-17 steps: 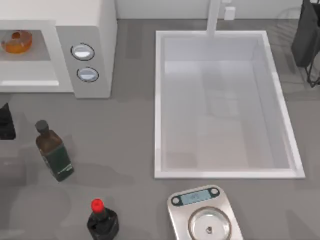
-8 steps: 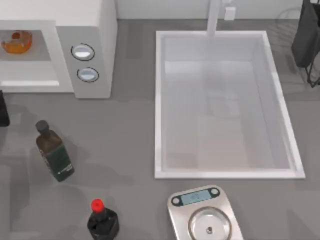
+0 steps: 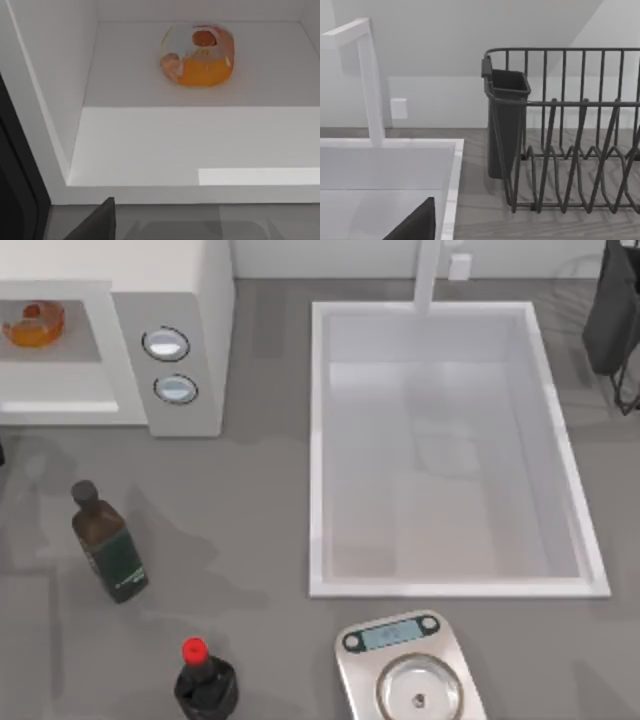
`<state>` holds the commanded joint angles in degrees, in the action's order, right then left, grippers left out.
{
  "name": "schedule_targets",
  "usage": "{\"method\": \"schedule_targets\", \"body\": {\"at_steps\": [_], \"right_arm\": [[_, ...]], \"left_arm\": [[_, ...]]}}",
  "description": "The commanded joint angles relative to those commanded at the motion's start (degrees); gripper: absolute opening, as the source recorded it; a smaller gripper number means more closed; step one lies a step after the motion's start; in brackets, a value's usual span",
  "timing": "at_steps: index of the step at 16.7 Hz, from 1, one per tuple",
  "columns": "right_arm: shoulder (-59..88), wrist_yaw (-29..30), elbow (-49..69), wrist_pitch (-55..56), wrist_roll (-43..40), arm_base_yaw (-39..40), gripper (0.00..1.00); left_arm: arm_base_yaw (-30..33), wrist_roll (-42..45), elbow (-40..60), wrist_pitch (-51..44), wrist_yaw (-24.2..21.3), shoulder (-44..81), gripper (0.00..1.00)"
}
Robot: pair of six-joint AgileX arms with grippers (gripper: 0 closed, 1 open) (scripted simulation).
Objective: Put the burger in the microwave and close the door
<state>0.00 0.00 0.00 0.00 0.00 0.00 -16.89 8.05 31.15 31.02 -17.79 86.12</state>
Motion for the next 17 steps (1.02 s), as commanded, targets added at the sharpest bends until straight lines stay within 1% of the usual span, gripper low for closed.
{"method": "schedule_targets", "body": {"at_steps": [3,5,10,12,14,17], "right_arm": [[0.00,0.00,0.00,0.00,0.00,0.00,1.00],[0.00,0.00,0.00,0.00,0.00,0.00,1.00],[0.00,0.00,0.00,0.00,0.00,0.00,1.00],[0.00,0.00,0.00,0.00,0.00,0.00,1.00],[0.00,0.00,0.00,0.00,0.00,0.00,1.00],[0.00,0.00,0.00,0.00,0.00,0.00,1.00]], "left_arm": [[0.01,-0.02,1.60,-6.03,0.06,-4.28,1.00],[-0.04,0.00,2.33,-7.96,0.04,-5.74,1.00],[-0.03,0.00,2.23,-7.99,0.06,-5.69,1.00],[0.06,-0.18,1.55,-8.44,0.74,-7.26,1.00],[0.65,-0.59,-0.06,-9.55,1.84,-10.88,1.00],[2.75,-1.57,-4.05,-12.35,3.73,-20.00,1.00]]}}
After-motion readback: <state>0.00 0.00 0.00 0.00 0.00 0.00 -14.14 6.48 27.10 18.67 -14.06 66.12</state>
